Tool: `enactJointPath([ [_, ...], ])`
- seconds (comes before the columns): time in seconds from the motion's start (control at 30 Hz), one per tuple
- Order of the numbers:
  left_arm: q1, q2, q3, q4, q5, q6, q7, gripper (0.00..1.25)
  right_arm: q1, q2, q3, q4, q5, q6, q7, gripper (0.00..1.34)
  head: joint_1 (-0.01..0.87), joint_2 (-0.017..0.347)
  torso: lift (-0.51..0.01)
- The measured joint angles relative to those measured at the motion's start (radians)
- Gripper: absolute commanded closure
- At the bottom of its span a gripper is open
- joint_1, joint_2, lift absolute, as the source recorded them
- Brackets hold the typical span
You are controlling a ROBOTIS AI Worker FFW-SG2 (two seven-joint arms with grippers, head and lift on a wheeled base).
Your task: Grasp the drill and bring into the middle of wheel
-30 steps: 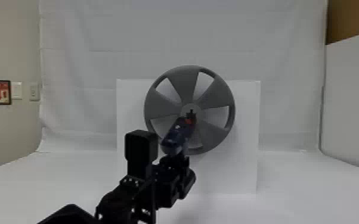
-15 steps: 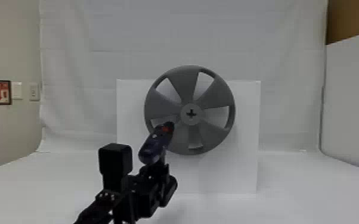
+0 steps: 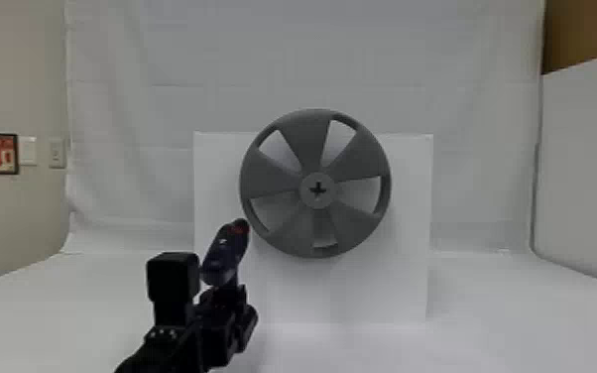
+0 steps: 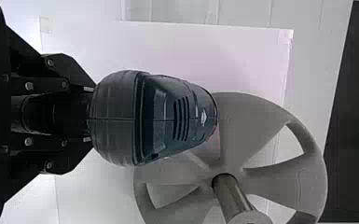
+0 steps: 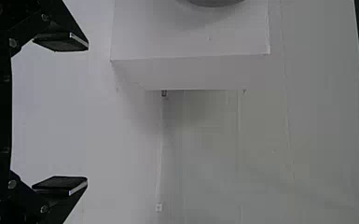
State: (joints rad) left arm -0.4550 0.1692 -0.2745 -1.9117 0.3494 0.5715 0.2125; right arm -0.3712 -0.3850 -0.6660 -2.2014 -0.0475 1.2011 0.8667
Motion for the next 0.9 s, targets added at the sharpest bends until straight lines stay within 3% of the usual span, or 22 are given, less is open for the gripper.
enactJointPath([
  [0.2,-0.015,-0.001,-0.011,0.036,-0.001,0.018,0.037,1.22,0.0,0.0,0.005,0.003,0.0,0.0,0.0,0.27,0.054,0.031,-0.403],
  [0.9,-0.03,-0.009,-0.006,0.13,0.007,0.027,0.045,1.22,-0.001,0.0,0.017,0.011,0.0,0.0,0.0,0.27,0.054,0.031,-0.403],
])
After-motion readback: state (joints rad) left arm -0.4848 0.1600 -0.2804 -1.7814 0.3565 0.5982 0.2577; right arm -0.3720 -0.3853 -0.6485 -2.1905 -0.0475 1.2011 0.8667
